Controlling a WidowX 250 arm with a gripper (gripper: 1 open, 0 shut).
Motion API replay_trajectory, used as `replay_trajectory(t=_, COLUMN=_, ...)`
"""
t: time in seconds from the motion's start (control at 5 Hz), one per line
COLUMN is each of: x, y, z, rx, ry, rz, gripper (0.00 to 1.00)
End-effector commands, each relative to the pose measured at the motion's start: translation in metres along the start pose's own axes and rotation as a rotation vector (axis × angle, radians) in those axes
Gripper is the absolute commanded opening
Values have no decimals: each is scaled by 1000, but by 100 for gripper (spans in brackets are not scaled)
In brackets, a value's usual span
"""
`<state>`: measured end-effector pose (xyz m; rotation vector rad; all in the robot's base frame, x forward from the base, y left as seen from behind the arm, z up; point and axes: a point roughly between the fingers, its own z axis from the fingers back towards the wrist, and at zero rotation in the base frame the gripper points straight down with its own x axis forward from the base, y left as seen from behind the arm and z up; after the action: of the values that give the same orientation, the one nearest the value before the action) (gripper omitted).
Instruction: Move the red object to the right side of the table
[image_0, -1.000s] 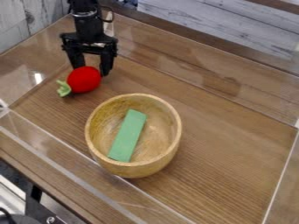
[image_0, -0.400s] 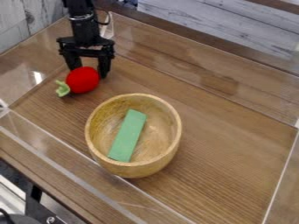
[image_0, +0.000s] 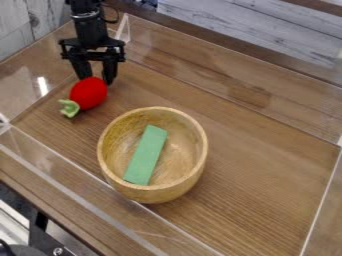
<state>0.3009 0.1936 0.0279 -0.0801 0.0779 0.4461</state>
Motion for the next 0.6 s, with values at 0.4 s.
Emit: replay_trajectory(t=0.4, x=-5, y=-22, z=96, rx=-23, ry=-134, rz=-66, gripper=0)
